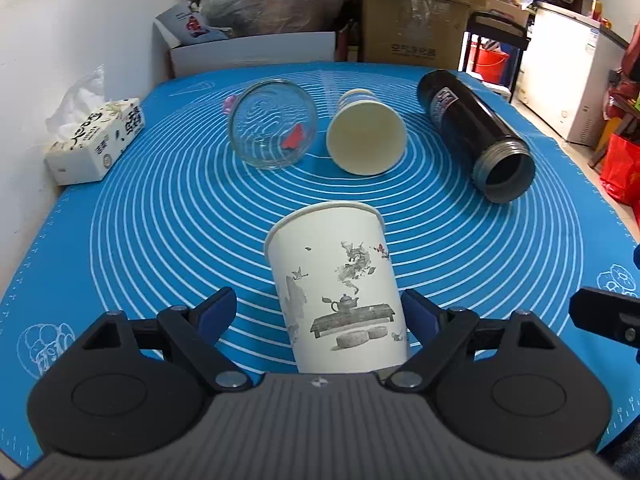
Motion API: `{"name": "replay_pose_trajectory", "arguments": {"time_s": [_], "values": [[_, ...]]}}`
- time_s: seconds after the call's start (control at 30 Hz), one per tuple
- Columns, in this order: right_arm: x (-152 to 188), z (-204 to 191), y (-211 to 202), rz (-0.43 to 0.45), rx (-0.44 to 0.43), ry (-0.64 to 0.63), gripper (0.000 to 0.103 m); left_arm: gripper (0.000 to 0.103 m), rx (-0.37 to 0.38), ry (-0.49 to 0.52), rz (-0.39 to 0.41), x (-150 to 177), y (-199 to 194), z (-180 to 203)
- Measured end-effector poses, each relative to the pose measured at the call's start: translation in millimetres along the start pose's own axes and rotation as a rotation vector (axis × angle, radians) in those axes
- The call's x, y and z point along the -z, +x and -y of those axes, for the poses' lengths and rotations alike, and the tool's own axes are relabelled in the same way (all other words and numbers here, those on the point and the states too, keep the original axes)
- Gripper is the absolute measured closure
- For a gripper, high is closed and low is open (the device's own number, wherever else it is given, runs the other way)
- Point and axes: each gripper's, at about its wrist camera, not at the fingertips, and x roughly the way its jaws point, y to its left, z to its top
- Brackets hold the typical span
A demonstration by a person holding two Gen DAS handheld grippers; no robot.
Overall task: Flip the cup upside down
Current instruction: 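Lift the white cup with the left tool and carry it toward the right tool, then grasp the white cup with the right tool while the left tool releases it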
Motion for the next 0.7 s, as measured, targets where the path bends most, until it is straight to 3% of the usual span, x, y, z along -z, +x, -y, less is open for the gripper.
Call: {"name": "replay_pose_trajectory", "arguments": {"time_s": [0.3, 0.53, 0.7], "values": [[-12, -4, -9, 0.004, -0.027, -0.072, 0.0, 0.014, 0.04, 0.004, 0.042, -6, -22, 3], [-34, -43, -22, -0.009, 0.009, -0.413, 0.0, 0.012, 0.022, -0.03, 0.119, -8, -63, -22], [-43, -89, -17, -0.025, 0.086, -0.694, 0.0, 0.009, -0.127, -0.043, 0.181, 1, -84, -52]]}}
